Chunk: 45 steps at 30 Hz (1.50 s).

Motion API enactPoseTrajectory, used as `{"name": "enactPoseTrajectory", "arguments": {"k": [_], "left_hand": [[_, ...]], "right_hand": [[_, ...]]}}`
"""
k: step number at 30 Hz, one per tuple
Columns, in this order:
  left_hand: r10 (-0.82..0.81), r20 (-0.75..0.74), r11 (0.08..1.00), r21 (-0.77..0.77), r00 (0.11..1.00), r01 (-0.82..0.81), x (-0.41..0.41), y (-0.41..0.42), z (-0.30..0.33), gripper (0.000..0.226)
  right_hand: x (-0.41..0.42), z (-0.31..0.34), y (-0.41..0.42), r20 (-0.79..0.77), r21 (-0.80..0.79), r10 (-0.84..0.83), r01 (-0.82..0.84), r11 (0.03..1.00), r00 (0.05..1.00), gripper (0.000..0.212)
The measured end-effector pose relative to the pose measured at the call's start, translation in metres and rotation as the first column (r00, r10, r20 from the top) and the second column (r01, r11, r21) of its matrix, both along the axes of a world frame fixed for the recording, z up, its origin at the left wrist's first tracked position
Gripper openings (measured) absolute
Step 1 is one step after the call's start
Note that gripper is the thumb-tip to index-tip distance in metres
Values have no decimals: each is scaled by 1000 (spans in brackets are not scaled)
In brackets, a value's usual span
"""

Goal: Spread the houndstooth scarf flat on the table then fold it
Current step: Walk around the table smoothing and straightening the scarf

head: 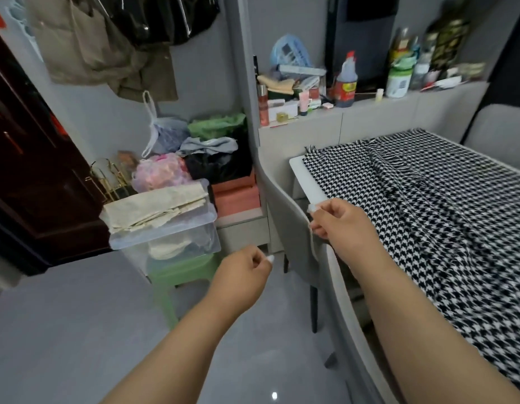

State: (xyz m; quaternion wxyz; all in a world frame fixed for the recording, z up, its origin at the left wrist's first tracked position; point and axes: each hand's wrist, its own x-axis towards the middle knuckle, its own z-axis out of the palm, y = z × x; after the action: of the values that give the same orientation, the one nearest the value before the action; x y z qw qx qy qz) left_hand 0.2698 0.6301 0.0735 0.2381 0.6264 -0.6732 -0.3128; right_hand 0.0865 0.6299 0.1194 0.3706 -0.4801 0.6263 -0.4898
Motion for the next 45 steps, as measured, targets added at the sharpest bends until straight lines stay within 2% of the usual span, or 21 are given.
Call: {"name": "enactPoseTrajectory", "arguments": {"k": [8, 16, 18, 23, 30, 34, 41, 45], "left_hand": [[-181, 18, 983, -38, 983, 181, 7, -125, 2, 28], [-352, 39, 935, -37, 935, 353, 35, -258, 10, 26], [-387, 7, 921, -32, 922, 387, 35, -288, 9, 26], [-452, -76, 892, -7, 889, 453, 9, -342, 8, 21], [-538, -44, 843, -7, 842, 538, -54, -418, 2, 23], [-529, -43, 847, 38, 847, 531, -93, -465, -3, 26], [-508, 49, 859, 102, 860, 502, -144, -550, -36, 7], [-504, 96, 857, 178, 858, 483, -164, -594, -59, 17]], "right_hand": [[12, 0, -89, -19, -2, -181, 180, 984, 983, 17], [42, -5, -170, -52, 2, -377, 378, 926, 925, 18], [46, -6, -185, -57, 12, -410, 411, 911, 910, 19], [37, -3, -213, -68, 58, -500, 504, 862, 863, 18], [-5, -4, -263, -100, 83, -581, 589, 804, 808, 24], [-45, -7, -305, -100, 85, -607, 614, 785, 789, 24], [-105, -44, -379, -90, 164, -613, 618, 768, 785, 29], [-123, -81, -410, -95, 271, -604, 604, 749, 791, 31]]}}
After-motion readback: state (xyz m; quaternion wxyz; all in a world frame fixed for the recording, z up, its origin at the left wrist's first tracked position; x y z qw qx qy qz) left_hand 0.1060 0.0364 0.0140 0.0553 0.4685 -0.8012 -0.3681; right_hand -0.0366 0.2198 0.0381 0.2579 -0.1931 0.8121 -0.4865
